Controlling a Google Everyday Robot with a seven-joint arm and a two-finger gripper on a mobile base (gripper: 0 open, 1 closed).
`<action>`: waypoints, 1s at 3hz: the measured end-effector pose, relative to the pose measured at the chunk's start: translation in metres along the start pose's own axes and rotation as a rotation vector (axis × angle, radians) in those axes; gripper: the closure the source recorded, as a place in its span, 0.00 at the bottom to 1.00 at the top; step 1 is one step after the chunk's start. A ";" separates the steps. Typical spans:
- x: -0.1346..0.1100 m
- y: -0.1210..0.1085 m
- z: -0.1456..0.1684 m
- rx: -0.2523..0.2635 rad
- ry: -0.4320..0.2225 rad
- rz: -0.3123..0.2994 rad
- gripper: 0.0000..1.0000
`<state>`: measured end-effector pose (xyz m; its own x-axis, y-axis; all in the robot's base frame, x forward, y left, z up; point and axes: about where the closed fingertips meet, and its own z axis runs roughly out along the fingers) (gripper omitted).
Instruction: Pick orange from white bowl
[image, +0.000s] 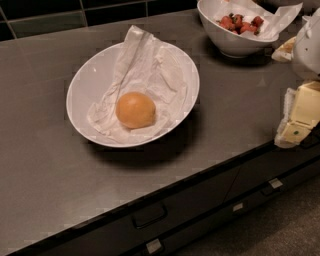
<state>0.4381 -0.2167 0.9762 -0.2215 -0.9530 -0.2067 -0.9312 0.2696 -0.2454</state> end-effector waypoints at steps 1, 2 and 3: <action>0.000 0.000 0.000 0.000 0.000 -0.001 0.00; -0.023 -0.002 -0.008 0.019 -0.028 -0.050 0.00; -0.061 -0.001 -0.020 0.037 -0.067 -0.156 0.00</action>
Offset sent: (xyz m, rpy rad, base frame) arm 0.0085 0.0422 0.0224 0.0149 -0.0472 0.1114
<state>0.4471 -0.1618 1.0077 -0.0547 -0.9727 -0.2255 -0.9413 0.1256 -0.3135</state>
